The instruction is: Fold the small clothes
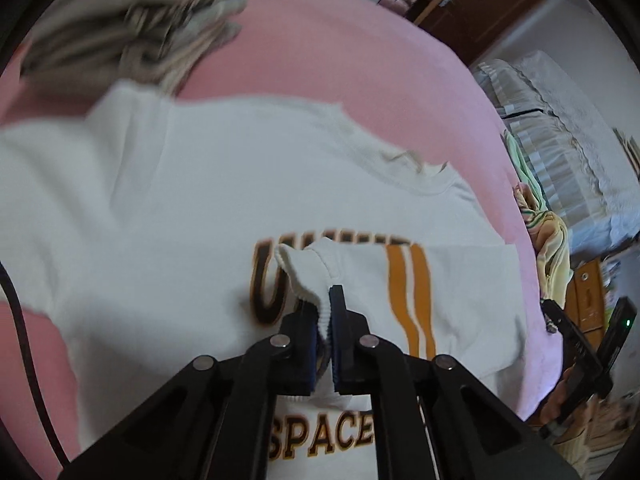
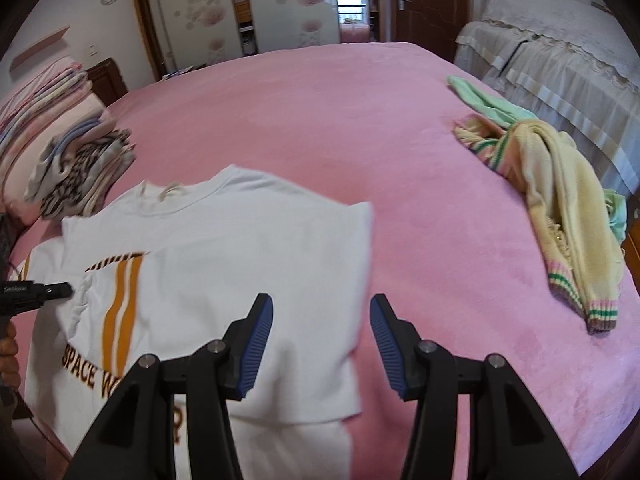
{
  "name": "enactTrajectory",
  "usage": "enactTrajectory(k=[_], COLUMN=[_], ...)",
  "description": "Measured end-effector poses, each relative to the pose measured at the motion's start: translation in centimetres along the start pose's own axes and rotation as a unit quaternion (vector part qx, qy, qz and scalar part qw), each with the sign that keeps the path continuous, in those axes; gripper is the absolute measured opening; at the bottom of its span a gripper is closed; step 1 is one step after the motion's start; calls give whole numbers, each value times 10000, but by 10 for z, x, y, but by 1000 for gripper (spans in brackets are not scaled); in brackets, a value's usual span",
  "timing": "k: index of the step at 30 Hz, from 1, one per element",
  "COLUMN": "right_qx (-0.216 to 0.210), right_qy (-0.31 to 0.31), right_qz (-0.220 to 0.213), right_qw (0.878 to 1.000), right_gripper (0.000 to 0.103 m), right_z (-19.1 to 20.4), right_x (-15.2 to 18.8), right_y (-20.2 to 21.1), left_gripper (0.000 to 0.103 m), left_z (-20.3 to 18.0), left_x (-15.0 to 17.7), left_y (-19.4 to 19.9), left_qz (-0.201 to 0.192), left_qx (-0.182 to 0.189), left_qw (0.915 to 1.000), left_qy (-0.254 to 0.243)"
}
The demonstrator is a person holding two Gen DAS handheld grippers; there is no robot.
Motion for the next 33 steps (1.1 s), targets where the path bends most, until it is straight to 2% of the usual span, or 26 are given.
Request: enactTrajectory(k=[5,9,13,21,24,27,28,29,33], right_qx=[151,140,146,-173,-351,-568,-601,-607,-253], right_qy=[-145,-190,-180,-383,-559,-674,-675,-645,-229], right_qz=[2,101,171,520,715,921,948,980,741], right_qw=[9998,9997,9996,9978,9953,9918,9914,9912,9967], right_gripper=[51,51,51,51,50,37,17,6,4], right_z=[-19,-22,-20,-20,-24,-26,-25,-24,-14], right_x=[-13,-21,-25,-40,-47,-51,-52,-53,-58], right_y=[-12,-25,-36,-71,-88,-105,-109,-112,-111], left_gripper=[3,3,3,3,3,3,3,3,3], left_z=[-31,-33,-18,23,28,27,26,21,10], left_x=[-33,-52,-64,-51,-45,-46,-47,-49,-59], left_y=[22,29,29,-13,-17,-18,-17,-16,-16], left_qz=[-641,-1018,-1274,-783,-799,-857,-892,-922,-1031], left_qx=[-319,-479,-738,-943,-963,-981,-995,-1005,-1016], left_qw=[9955,9918,9880,9925,9921,9915,9910,9905,9891], left_qy=[-621,-602,-468,28,56,-33,-96,-149,-263])
Point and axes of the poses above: each gripper's, at about its wrist camera, not at the fingertips, and y roughly against the way its jaws point, z to its left, x to its underside, the point moved 4 cm from there along -y, roughly the way its jaws point, and after that the axes turned 3 degrees about x, right-handed, at the moved point
